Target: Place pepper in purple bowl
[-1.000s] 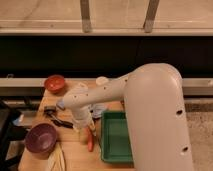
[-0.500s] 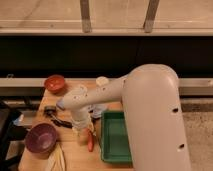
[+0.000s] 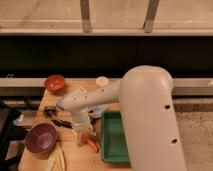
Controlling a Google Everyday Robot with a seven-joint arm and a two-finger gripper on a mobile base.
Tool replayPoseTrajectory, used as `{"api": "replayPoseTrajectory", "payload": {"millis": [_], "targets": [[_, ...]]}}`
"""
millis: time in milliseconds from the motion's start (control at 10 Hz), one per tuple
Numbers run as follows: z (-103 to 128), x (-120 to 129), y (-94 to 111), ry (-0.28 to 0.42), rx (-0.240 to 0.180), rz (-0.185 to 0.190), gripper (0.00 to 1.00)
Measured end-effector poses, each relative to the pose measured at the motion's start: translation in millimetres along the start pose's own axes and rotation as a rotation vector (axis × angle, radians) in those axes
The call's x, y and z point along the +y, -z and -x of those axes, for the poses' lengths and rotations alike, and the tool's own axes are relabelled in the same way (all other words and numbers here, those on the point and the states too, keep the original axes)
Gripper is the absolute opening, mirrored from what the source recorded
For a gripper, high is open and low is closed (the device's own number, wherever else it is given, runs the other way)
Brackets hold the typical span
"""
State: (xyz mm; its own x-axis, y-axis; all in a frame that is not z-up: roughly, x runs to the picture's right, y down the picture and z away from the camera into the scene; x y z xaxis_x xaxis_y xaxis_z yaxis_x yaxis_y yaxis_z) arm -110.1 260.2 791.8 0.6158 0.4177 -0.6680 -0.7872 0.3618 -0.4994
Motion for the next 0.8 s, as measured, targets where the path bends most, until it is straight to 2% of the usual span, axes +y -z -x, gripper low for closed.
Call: {"api": "replayPoseTrajectory", "payload": {"millis": [400,500,700,800], "targets": [[1.3,-1.7,0.3,-0.002,0.002,-0.022,0.21],[1.3,-1.3,1.3,-0.001,0.002,-0.030,0.09],[0.1,-4.7,5.1,-0.009,-0.004,-0.042,0.00],[-0.4,-7.6,9.2,-0.014,-0.013,-0.048,0.00]]}}
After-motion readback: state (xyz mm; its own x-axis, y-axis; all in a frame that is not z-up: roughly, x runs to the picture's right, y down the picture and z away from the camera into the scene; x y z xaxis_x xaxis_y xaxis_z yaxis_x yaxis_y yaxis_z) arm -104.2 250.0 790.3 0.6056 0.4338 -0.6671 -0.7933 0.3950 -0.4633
